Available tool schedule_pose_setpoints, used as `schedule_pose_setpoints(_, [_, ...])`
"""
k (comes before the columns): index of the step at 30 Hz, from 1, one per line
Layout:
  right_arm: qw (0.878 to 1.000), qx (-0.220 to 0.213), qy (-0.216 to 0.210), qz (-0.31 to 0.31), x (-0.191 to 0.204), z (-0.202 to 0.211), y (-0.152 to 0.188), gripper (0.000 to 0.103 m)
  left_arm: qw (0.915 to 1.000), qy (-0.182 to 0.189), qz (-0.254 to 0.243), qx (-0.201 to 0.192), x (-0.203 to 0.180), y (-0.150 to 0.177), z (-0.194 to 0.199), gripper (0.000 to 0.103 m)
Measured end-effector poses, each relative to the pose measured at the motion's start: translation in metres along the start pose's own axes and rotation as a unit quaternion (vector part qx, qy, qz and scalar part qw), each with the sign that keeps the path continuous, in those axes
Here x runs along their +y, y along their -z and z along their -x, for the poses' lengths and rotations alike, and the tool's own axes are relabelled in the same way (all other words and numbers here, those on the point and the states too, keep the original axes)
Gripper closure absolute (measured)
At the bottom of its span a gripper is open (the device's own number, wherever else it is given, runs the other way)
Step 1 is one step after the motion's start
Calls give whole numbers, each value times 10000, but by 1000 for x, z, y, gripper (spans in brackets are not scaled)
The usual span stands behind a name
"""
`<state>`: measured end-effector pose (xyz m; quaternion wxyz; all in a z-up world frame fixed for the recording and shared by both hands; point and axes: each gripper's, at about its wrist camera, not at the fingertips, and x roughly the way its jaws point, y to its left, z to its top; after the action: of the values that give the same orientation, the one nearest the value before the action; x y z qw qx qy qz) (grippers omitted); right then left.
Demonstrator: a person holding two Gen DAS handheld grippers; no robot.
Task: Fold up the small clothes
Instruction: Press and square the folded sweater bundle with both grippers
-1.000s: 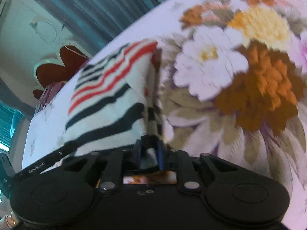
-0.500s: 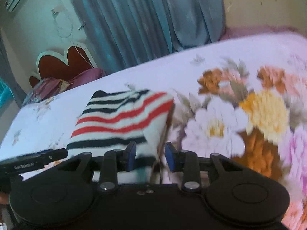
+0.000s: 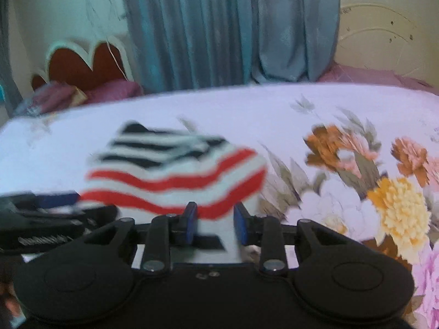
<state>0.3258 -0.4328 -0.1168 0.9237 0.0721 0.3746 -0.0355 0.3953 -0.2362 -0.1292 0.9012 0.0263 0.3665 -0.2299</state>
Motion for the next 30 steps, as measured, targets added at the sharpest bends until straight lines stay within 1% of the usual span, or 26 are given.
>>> schedule_pose_setpoints(1, [9998,179,63,-1,-5,-8,6,76,9999,-8,-128,-22,-1,3,-1,25])
schedule_pose_setpoints(2, [9997,229,31,-40,-9,-12,11,75,9998,-14,-209,-37,-2,4,-1,25])
schedule_pose_setpoints(4, [9996,185,-63,-185,-15,-10,14,74,9996,-9,-262,-40,-2,4,0,25])
schedule_pose_setpoints(7, [9998,172,-55,-73,-11,-7,9,74,9998,-18,-205,0,-1,-2,1,25])
schedule_pose_setpoints(11, [9992,-111,-233,-305,-15,3,-2,74,9996,-7,-227,-142,-2,-10,6,25])
schedule_pose_setpoints(15, [9986,-307,-242,-351,-19,2,-24,73,9994,25,-235,-271,-1,-26,4,25])
schedule_pose_setpoints(20, [9985,-278,-176,-433,-23,-20,-45,72,9998,16,-1,-223,8,-48,-17,25])
schedule_pose_setpoints(24, [9993,-90,-61,-366,-19,-44,-53,75,9998,-88,181,-83,18,-56,-42,25])
schedule_pose_setpoints(26, [9994,-26,-56,-326,-16,-55,-53,75,9996,-140,261,26,21,-54,-54,25])
schedule_pose_setpoints(28, [9995,27,-92,-289,-12,-64,-52,76,9992,-215,250,218,25,-45,-67,25])
schedule_pose_setpoints(29, [9996,47,-119,-232,-10,-67,-50,77,9989,-186,325,274,27,-39,-72,25])
schedule_pose_setpoints(30, [9998,57,-151,-128,-7,-69,-48,78,9982,-107,530,250,33,-34,-73,25])
